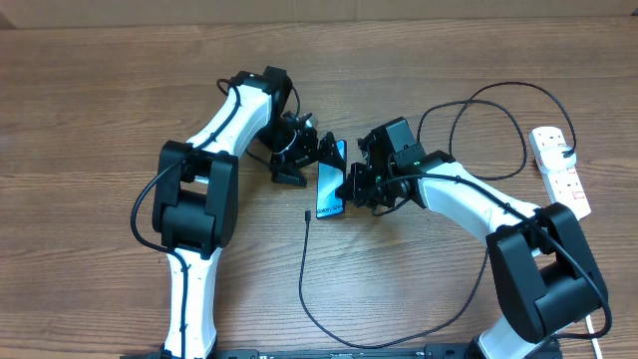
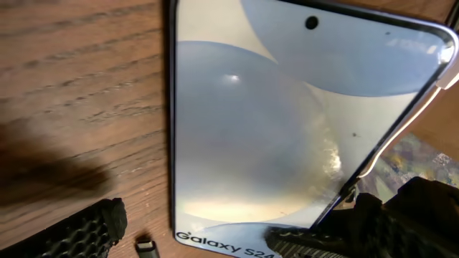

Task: Plug charger to phone and switch on socket
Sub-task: 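Release the phone with the left gripper and pull it back left, then lift the phone upright on its edge with the right gripper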

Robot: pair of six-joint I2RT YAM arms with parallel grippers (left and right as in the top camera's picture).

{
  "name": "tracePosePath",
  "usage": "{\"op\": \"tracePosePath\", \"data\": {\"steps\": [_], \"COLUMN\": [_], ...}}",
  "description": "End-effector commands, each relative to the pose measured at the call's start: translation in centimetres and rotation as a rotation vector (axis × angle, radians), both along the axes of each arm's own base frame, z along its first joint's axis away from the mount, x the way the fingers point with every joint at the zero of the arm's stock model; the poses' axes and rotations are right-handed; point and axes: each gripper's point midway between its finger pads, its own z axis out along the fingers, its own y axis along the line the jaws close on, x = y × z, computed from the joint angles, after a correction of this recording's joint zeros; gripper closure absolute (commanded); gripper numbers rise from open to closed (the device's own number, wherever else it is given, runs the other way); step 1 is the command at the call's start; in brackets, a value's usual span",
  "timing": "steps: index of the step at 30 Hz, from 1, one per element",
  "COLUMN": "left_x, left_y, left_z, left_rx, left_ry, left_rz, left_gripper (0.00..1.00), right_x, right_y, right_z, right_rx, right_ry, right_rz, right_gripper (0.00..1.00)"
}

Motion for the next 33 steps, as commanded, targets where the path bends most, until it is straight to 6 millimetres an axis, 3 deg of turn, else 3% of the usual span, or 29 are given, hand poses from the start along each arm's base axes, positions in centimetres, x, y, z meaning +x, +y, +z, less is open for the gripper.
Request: {"op": "tracePosePath", "data": {"steps": [1, 13, 25, 30, 33], "left_x": [0.6, 1.8, 2.2, 2.4, 2.4], "left_y": [0.7, 4.5, 12.2, 12.9, 12.8], "left_z": [-0.2, -0.2, -1.4, -1.8, -1.8], "left_rx": [0.019, 0.028, 0.200, 0.235, 0.234], "left_ry": [-0.019, 0.007, 0.041, 0.029, 0.026], "left_rz": [-0.004, 0.084, 0.171, 0.168, 0.166], "left_gripper": [0.00, 0.00, 0.00, 0.00, 0.00], "right_x": [0.8, 0.9, 1.1, 1.1, 1.0], "right_y": [0.0, -0.1, -1.2, -3.0, -3.2], "right_z": [0.4, 0.3, 0.2, 0.6, 1.3], "right_rx": [-0.028, -0.037, -0.105, -0.227, -0.243], "right_ry": [-0.040, -0.045, -0.048, -0.020, -0.010], "right_rz": [-0.010, -0.014, -0.039, -0.070, -0.057], "right_gripper": [0.96, 0.96, 0.96, 0.96, 0.96]}}
